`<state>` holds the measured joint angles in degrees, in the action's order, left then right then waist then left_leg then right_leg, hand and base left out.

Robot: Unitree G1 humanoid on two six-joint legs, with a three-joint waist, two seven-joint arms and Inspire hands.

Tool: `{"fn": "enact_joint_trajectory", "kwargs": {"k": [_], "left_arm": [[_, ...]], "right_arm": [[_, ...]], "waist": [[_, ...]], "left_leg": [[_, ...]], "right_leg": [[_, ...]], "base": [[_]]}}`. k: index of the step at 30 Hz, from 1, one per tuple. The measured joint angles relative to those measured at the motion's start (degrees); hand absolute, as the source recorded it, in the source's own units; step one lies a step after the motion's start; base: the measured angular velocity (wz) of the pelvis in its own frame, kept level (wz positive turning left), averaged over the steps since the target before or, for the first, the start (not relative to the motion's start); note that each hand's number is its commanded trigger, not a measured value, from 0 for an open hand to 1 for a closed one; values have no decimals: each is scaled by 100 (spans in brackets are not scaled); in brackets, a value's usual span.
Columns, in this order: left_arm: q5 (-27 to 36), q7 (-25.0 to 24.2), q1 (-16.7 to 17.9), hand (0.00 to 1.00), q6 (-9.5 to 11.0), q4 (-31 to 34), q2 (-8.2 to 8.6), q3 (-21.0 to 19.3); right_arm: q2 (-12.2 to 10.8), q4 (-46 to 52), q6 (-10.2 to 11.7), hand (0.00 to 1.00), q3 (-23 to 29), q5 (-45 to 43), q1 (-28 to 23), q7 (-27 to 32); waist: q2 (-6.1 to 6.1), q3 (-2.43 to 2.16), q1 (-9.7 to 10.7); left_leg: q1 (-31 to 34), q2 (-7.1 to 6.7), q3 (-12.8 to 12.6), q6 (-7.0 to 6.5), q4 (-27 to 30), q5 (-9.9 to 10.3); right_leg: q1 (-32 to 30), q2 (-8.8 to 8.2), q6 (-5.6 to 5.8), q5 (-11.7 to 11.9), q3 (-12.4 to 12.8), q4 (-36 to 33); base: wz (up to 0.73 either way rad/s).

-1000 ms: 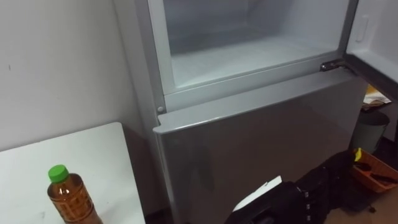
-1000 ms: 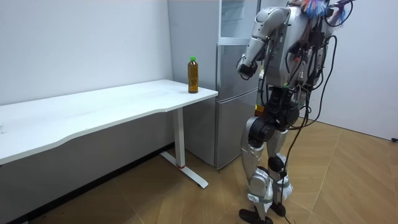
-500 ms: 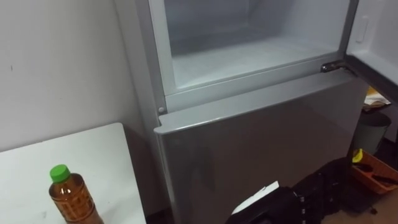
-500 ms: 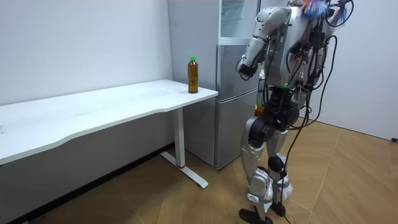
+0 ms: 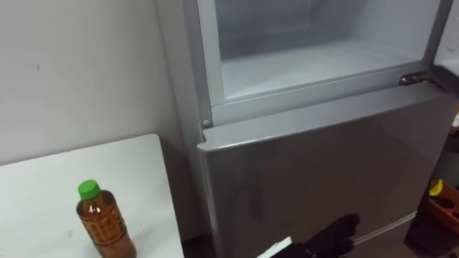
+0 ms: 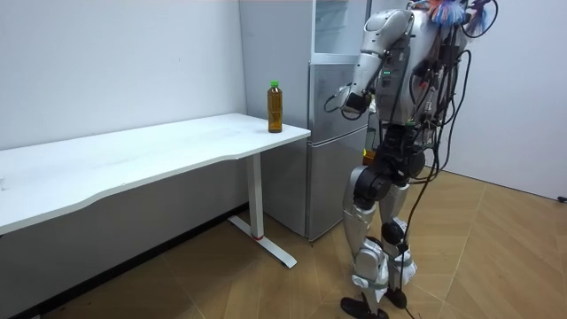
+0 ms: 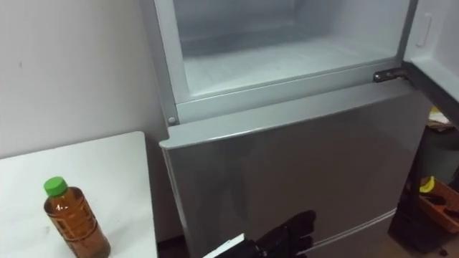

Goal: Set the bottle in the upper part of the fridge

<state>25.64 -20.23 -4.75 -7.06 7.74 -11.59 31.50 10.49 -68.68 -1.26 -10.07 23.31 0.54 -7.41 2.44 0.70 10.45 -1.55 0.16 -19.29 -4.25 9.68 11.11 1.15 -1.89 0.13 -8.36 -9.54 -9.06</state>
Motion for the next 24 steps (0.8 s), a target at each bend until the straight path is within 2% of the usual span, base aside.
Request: {"fn": "enact_joint_trajectory", "kwargs": {"k": [4, 6, 7, 8, 10, 14, 15, 17, 21, 24], "left_arm": [[-170, 209, 254, 0, 13, -334, -149, -123], [-309, 238, 333, 0, 119, -525, -177, -154], [-452, 259, 391, 0, 153, -660, -180, -171], [-561, 261, 505, 0, 230, -771, -182, -231], [-698, 278, 671, 0, 402, -1106, -193, -284], [-966, 383, 1013, 0, 406, -1473, -263, -390], [-987, 383, 1036, 0, 426, -1519, -257, -406], [-1287, 393, 1063, 0, 629, -2013, -226, -450], [-1724, 498, 1178, 0, 654, -2579, -232, -515], [-2268, 607, 1242, 0, 818, -3214, -229, -718]], "right_arm": [[-4, 176, 2, 0, 0, -123, -14, 23], [-3, 181, 55, 0, 0, -127, -32, 20], [-2, 183, 107, 0, 0, -112, -94, 13], [-5, 205, 132, 0, -1, -112, -135, -19], [-5, 235, 179, 0, -1, -107, -215, -39], [-5, 331, 190, 0, -2, -118, -343, -46], [-5, 329, 190, 0, -1, -124, -343, -62], [-7, 330, 202, 0, 6, -157, -346, -155], [8, 390, 249, 0, 9, -372, -404, -149], [-5, 436, 281, 0, 3, -609, -432, -153]], "waist": [[-18, -4, -56], [-34, 1, -93], [-59, -16, -147], [-88, -15, -174], [-124, 7, -266], [-209, 6, -314], [-219, 1, -318], [-241, -29, -402], [-261, -40, -478], [-256, -43, -515]], "left_leg": [[20, -17, 90, 0, -1, 0], [-8, -19, 121, 1, -2, 0], [-22, -22, 140, 5, -5, -3], [-35, -21, 141, 11, -6, -6], [-78, -20, 141, 19, -9, -8], [-98, -20, 185, 39, -10, 5], [-98, -21, 190, 39, -9, 5], [-114, -23, 190, 39, -8, 5], [-122, -22, 189, 41, -9, 6], [-134, -18, 188, 42, -10, 7]], "right_leg": [[29, -15, 3, -22, -99, 23], [84, -26, 3, -22, -190, 38], [100, -26, 3, -41, -193, 29], [106, -23, 0, -49, -180, 19], [152, -21, -6, -54, -184, 24], [185, -23, -10, -83, -230, 29], [184, -24, -8, -86, -234, 31], [184, -19, -8, -93, -206, 29], [178, -1, -11, -91, -165, 27], [182, 2, -13, -90, -163, 20]], "base": [[11], [8], [8], [4], [0], [4], [6], [-3], [-5], [0]]}}
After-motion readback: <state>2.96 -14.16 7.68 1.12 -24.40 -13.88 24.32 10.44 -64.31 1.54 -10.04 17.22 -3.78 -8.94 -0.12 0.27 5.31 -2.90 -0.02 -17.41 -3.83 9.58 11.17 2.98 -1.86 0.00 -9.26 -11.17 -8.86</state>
